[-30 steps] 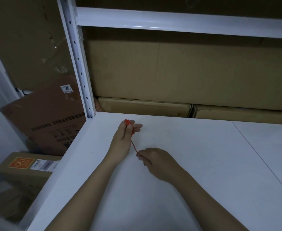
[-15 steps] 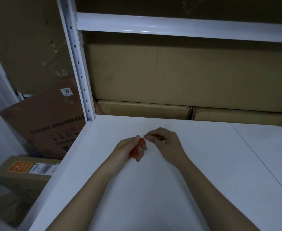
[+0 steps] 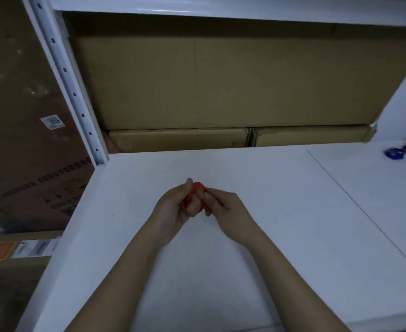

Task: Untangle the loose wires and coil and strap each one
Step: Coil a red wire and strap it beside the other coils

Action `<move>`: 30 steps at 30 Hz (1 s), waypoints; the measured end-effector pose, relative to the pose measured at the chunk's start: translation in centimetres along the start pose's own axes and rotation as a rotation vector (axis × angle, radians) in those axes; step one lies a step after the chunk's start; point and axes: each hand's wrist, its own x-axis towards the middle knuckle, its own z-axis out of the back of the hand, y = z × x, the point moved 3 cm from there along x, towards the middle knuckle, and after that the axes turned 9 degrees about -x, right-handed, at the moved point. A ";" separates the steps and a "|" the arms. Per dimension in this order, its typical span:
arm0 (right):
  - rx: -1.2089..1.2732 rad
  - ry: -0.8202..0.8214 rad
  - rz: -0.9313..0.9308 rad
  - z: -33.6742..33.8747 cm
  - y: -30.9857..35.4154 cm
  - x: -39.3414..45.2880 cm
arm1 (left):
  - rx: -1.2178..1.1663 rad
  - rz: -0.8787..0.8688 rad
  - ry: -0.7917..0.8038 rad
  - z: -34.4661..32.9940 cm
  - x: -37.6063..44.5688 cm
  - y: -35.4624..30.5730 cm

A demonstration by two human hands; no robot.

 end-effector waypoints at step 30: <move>-0.375 -0.476 -0.279 36.9 -16.9 -24.3 | 0.919 0.015 0.294 -40.6 10.5 22.2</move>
